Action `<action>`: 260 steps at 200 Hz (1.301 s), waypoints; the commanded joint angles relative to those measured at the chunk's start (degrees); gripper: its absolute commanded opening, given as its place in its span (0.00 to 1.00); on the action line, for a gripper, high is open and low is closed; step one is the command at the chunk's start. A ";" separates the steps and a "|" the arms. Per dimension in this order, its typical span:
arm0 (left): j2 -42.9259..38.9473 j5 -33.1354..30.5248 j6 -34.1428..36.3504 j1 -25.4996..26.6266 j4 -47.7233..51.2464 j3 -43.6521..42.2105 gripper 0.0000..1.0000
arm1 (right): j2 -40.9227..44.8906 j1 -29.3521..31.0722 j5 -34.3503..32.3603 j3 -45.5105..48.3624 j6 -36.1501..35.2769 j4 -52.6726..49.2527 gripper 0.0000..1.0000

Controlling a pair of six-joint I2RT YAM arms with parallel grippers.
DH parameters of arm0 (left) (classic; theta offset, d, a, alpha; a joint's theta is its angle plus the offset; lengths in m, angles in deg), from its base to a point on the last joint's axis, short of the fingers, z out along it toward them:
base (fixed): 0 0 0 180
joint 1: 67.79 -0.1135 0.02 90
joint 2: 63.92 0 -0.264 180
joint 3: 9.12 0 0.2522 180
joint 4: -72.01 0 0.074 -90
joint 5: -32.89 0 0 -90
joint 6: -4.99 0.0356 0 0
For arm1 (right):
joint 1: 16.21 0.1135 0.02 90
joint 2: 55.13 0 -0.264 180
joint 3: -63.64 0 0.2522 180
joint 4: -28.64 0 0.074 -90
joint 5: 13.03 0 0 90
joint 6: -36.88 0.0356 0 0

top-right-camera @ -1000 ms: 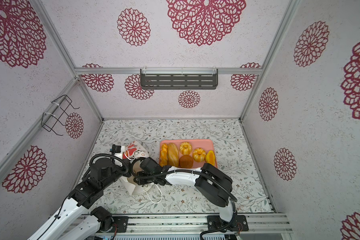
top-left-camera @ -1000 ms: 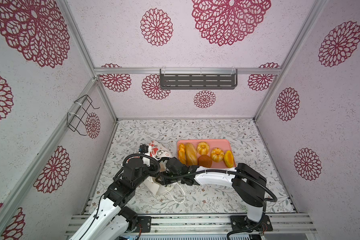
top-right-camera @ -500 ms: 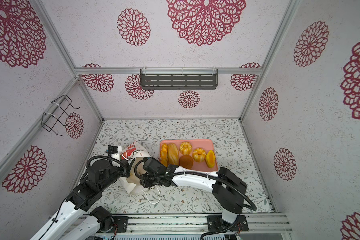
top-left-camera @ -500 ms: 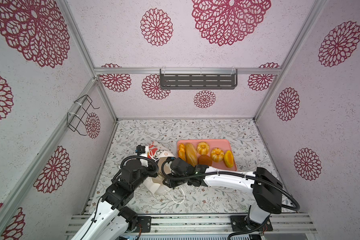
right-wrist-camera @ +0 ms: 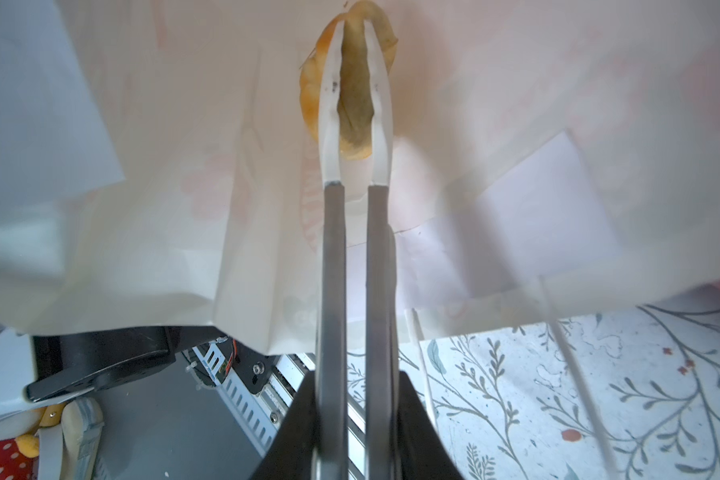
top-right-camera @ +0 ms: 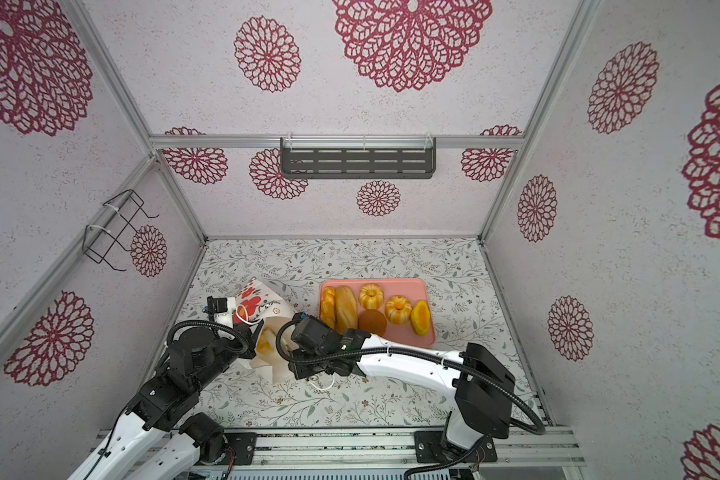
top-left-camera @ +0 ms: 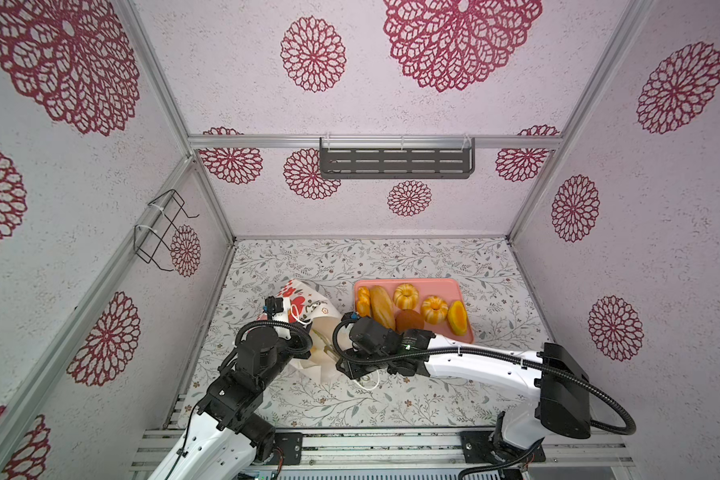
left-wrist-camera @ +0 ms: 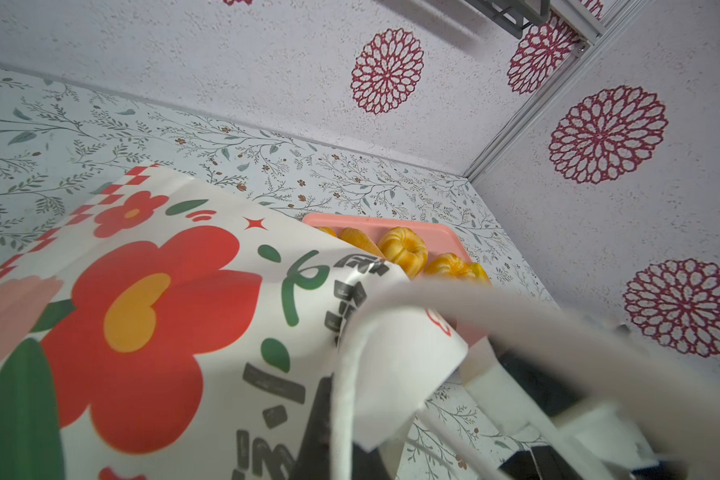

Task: Take the fake bread out of the paper bag
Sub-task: 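Pull the yellow bundt bread out of the bag with the right gripper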

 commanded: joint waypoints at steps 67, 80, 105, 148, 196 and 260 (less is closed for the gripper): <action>2.76 1.31 -0.69 1.82 -0.35 -0.01 0.00 | -0.27 -0.49 -2.62 -6.19 0.76 1.44 0.00; 2.76 -0.04 -0.80 1.80 -0.11 -0.05 0.00 | 1.25 -0.49 -2.71 -5.88 0.93 -0.24 0.00; 3.49 -3.35 -2.24 1.86 -0.10 0.18 0.00 | 4.90 -0.47 -1.40 -4.33 1.24 -2.77 0.00; 6.64 -7.76 -3.30 1.97 1.64 3.73 0.00 | 13.64 0.92 -2.01 4.32 4.16 -4.53 0.00; 8.65 -10.80 -5.77 1.90 0.46 3.16 0.00 | 24.90 3.47 -3.85 12.34 5.62 -2.52 0.00; 8.36 -17.72 -10.30 1.72 1.03 2.36 0.00 | 41.95 3.02 -13.61 16.79 10.60 -15.98 0.00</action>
